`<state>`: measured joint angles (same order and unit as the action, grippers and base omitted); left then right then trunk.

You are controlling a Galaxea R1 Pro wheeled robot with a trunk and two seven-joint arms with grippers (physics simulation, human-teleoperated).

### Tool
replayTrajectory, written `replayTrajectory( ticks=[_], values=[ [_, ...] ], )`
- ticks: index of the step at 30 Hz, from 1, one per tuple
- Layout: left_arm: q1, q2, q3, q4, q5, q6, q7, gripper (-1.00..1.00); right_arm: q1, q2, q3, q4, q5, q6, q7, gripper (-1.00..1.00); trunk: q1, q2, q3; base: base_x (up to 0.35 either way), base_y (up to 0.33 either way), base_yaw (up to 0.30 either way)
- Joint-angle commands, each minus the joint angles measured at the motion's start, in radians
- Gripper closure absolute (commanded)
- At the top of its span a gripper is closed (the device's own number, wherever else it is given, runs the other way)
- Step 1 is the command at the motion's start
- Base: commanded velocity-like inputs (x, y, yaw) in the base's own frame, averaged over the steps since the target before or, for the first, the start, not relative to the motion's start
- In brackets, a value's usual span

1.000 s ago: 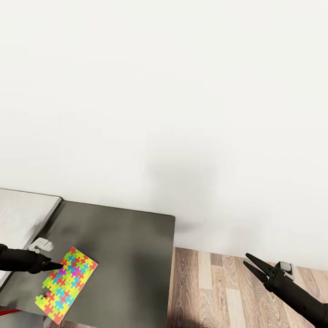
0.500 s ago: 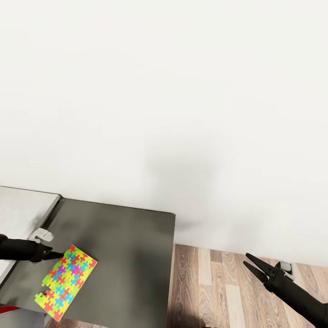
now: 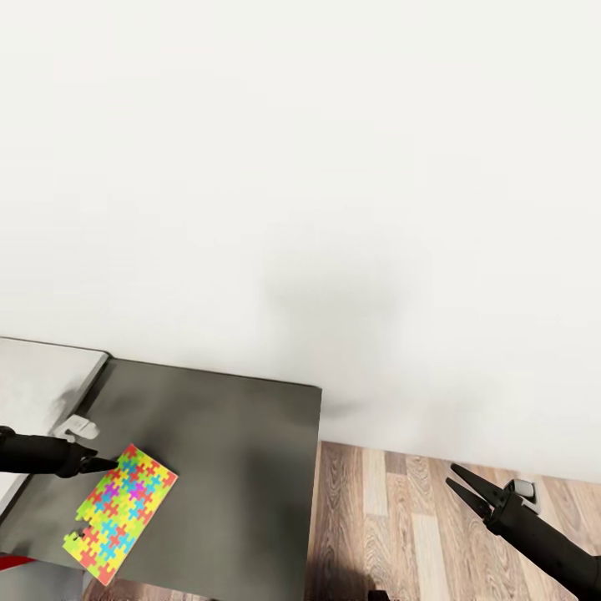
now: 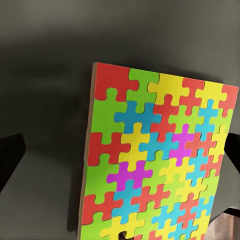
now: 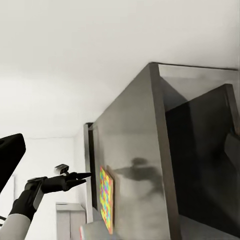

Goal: Put all the toys in the child's room - the three board games (two on the bed and one on the table), the two jigsaw puzzles on the table, and the tennis ball on the table - inside the toy box on the table in the child's room.

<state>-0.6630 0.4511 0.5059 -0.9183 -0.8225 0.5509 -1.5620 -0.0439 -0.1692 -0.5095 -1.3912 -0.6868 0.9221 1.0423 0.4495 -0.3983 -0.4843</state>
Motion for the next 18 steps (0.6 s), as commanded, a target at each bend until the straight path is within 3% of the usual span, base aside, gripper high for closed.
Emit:
replayTrajectory(
  ticks=[1, 18],
  values=[
    [-0.001, -0.001, 0.002, -0.001, -0.009, 0.011, -0.009, -1.0, -0.001, 0.0, -0.001, 0.0, 0.0, 0.004, 0.002, -1.0, 0.0, -0.002, -0.003, 0.0, 0.0, 0.0],
    [-0.001, -0.005, -0.009, -0.001, -0.01, 0.009, -0.009, -1.0, -0.001, 0.002, 0.0, 0.0, 0.0, 0.004, 0.002, -1.0, 0.0, -0.002, -0.031, 0.0, 0.0, 0.0]
  ],
)
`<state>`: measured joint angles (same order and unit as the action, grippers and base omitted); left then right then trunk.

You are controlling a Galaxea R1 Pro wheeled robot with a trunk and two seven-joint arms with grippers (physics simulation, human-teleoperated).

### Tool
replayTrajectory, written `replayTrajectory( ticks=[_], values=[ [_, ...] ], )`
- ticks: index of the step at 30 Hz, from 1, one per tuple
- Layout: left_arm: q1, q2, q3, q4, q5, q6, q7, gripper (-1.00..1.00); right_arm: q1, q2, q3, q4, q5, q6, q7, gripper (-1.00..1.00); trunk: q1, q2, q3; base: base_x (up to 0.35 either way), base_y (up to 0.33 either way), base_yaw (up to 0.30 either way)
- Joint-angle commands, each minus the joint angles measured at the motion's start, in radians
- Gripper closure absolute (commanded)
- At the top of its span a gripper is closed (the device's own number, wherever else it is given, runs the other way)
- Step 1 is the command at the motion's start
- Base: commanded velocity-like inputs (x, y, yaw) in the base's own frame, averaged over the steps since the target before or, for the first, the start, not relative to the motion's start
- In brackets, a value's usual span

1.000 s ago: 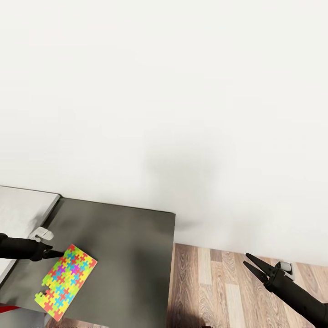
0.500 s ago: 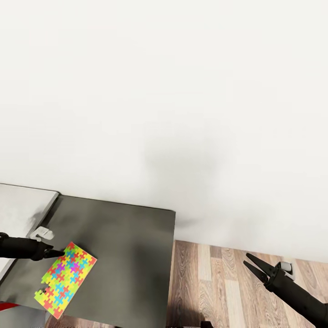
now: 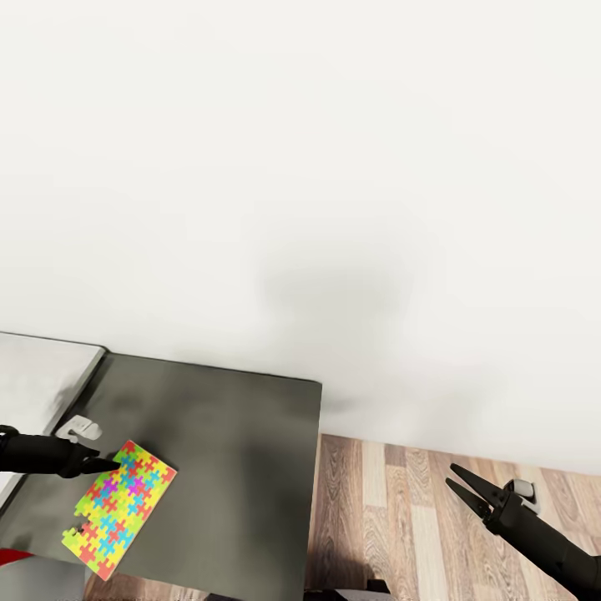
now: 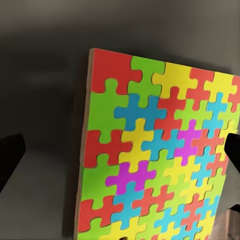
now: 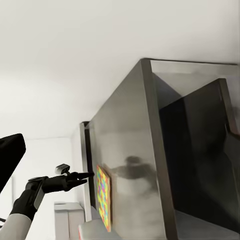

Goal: Put all the toys in the child's room - the three board games (two on the bed and one on the table), the two jigsaw puzzles on the table, and the tennis ball on the table - inside the toy box on the table in the child's room.

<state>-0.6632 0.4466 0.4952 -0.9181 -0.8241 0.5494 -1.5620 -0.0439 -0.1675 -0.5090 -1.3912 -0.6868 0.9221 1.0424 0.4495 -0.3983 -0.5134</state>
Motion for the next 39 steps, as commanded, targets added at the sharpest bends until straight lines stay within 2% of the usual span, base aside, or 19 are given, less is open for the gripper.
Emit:
replayTrajectory(
  ticks=[1, 15, 30, 39],
  values=[
    [-0.001, -0.001, 0.002, -0.001, -0.009, 0.011, -0.009, -1.0, -0.001, -0.001, -0.001, 0.0, 0.0, 0.004, 0.003, -1.0, 0.0, -0.002, -0.003, 0.0, 0.0, 0.0],
    [-0.001, -0.006, 0.002, -0.001, -0.009, 0.01, -0.009, -1.0, -0.001, -0.004, -0.002, -0.001, 0.0, 0.004, 0.004, -1.0, 0.0, -0.002, -0.026, 0.0, 0.0, 0.0],
    [-0.001, -0.006, 0.003, -0.001, -0.009, -0.018, -0.009, -1.0, -0.001, -0.003, -0.002, -0.002, 0.0, 0.004, 0.005, -1.0, 0.0, -0.002, -0.048, 0.0, 0.0, 0.0],
    [-0.001, -0.006, 0.003, -0.001, -0.009, -0.019, -0.009, -1.0, -0.001, -0.004, -0.003, -0.002, 0.0, 0.004, 0.005, -1.0, 0.0, -0.002, -0.051, 0.0, -0.006, 0.0]
  ],
)
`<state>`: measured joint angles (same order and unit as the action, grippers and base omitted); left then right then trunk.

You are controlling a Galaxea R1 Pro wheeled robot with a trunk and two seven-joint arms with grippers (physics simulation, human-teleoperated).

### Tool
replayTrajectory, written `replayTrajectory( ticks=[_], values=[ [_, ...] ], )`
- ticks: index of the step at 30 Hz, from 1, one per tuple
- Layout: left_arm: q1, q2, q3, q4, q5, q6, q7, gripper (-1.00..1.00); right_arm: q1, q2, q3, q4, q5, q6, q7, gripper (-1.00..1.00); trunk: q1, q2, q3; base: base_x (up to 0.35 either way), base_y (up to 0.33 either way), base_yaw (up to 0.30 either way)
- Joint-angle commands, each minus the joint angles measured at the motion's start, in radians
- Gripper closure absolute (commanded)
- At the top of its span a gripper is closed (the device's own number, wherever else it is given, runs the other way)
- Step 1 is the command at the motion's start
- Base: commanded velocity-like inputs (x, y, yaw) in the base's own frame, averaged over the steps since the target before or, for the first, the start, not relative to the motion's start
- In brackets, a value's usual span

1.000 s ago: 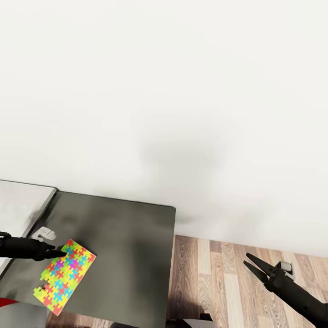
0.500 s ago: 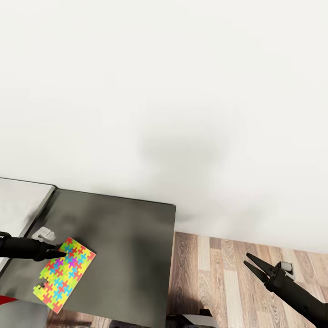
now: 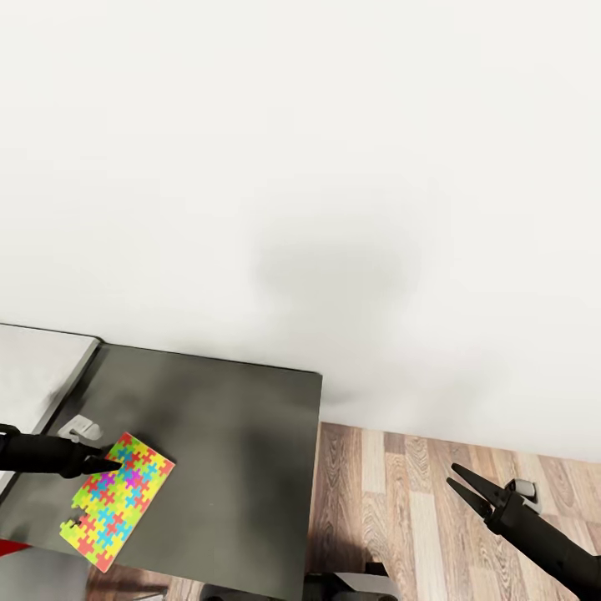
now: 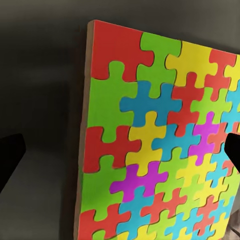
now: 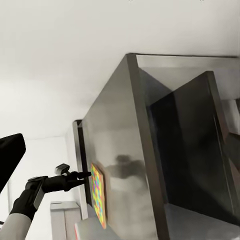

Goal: Put all the toys in the child's room - the three board games (two on the bed and one on the table), the two jigsaw puzzles on the table, and the tennis ball on the table - inside the toy box on the table in the child's room.

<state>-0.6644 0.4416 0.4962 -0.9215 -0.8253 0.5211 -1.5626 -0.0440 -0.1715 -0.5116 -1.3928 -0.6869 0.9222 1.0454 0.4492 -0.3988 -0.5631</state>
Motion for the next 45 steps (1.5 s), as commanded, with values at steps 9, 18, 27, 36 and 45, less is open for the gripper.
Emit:
replayTrajectory(
  ticks=[9, 18, 27, 36, 45],
  values=[
    [0.0, -0.002, 0.003, 0.003, -0.008, 0.01, -0.008, -1.0, 0.0, 0.0, -0.001, 0.0, 0.0, 0.004, 0.002, -1.0, 0.001, -0.001, -0.002, 0.0, -0.222, 0.0],
    [0.0, -0.003, 0.003, 0.003, -0.008, 0.01, -0.008, -1.0, 0.0, 0.0, -0.001, 0.001, 0.0, 0.004, 0.002, -1.0, 0.001, -0.001, -0.002, -0.073, -0.142, 0.0],
    [0.0, -0.003, 0.003, 0.003, -0.008, 0.012, -0.008, -1.0, 0.0, -0.001, -0.001, 0.001, 0.0, 0.004, 0.002, -1.0, 0.001, -0.001, -0.002, -0.126, -0.077, 0.0],
    [0.0, -0.003, 0.005, 0.003, -0.008, 0.014, -0.008, -1.0, 0.0, -0.002, -0.001, 0.001, 0.0, 0.004, 0.002, -1.0, 0.001, -0.001, -0.002, -0.018, -0.003, 0.0],
    [0.0, 0.0, 0.015, 0.003, -0.003, 0.025, -0.008, -1.0, 0.0, -0.001, -0.001, 0.001, 0.0, 0.004, 0.002, -1.0, 0.001, -0.001, -0.002, 0.0, 0.0, 0.0]
  ],
)
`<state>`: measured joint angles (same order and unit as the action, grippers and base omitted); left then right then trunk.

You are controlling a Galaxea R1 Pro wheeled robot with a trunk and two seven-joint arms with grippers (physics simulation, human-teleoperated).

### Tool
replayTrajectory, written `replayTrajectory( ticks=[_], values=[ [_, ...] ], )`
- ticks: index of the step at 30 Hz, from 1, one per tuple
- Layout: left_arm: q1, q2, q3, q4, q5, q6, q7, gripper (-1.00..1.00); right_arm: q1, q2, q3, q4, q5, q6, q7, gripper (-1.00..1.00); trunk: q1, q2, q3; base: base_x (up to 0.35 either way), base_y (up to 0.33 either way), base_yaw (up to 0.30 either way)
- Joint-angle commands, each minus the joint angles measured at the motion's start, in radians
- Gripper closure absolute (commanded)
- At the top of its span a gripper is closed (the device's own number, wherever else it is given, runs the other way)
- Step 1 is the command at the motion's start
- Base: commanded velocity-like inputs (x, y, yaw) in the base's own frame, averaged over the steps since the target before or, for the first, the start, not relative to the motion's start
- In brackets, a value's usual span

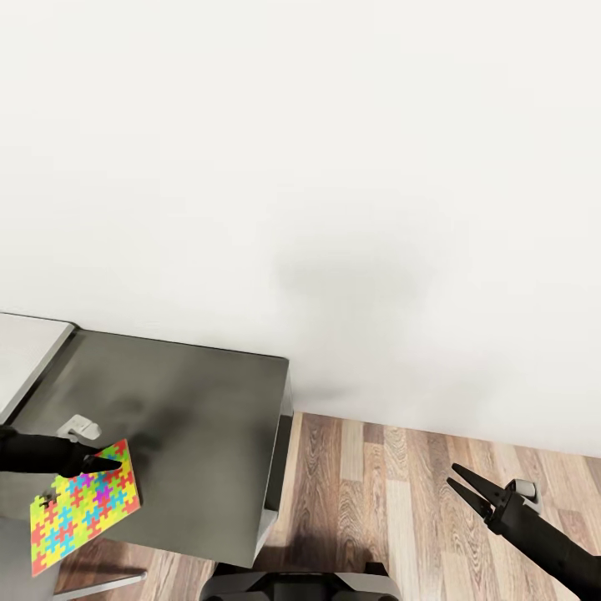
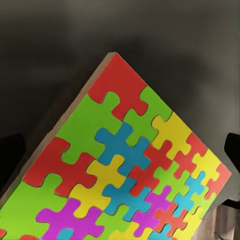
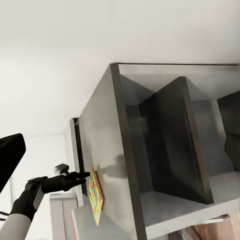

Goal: Put all the toys in the child's room - the three board games (two on the bed and one on the table), the two jigsaw puzzles on the table, and the tennis ball on the table - inside the toy box on the table in the child's room.

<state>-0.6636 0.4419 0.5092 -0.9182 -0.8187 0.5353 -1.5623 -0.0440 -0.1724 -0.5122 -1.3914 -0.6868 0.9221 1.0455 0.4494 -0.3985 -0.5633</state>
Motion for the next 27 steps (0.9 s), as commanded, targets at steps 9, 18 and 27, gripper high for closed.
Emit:
replayTrajectory(
  ticks=[9, 18, 27],
  values=[
    [-0.003, 0.008, 0.07, -0.061, 0.136, 0.098, -0.009, -1.0, -0.001, 0.007, -0.002, 0.0, 0.0, 0.003, 0.004, -1.0, 0.001, -0.001, -0.001, 0.0, 0.0, 0.0],
    [-0.003, 0.009, 0.08, -0.152, 0.186, 0.194, -0.009, -1.0, -0.001, 0.008, -0.001, 0.001, 0.0, -0.012, 0.004, -1.0, 0.001, -0.001, -0.001, 0.0, 0.0, 0.0],
    [0.004, 0.005, 0.076, -0.244, 0.349, 0.275, -0.009, -1.0, -0.001, 0.008, 0.003, 0.001, -0.002, -0.052, 0.001, -1.0, 0.001, -0.001, -0.001, 0.0, 0.0, 0.0]
  ],
)
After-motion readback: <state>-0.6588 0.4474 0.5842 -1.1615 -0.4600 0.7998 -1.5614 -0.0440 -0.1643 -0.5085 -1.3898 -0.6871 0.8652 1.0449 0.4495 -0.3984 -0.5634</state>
